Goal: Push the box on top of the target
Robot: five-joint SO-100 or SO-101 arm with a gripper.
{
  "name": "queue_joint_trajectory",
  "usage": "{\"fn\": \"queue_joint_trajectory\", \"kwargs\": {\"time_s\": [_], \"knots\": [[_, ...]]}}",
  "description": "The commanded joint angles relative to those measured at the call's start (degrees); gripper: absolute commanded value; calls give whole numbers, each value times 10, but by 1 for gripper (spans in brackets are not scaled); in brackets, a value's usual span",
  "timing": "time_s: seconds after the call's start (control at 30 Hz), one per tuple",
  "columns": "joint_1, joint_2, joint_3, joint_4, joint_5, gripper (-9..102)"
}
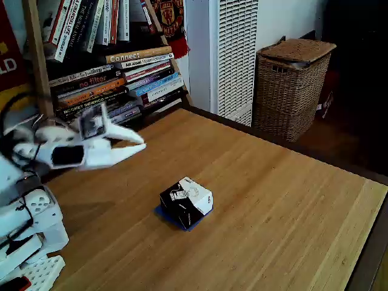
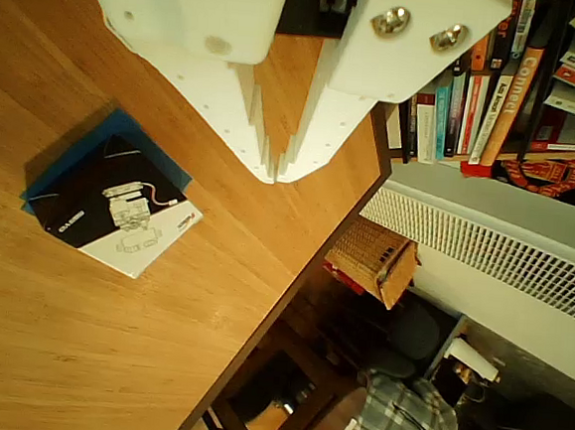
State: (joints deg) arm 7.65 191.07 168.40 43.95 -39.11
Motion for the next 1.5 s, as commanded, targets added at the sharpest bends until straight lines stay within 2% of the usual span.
{"fn": "queue_joint_trajectory", "kwargs": {"time_s": [0.0,0.43,0.8,1.47], "knots": [[5,25,6,6,5,0],[4,25,14,36,4,0],[-7,25,17,144,-120,0],[-12,25,18,281,-114,0]]}}
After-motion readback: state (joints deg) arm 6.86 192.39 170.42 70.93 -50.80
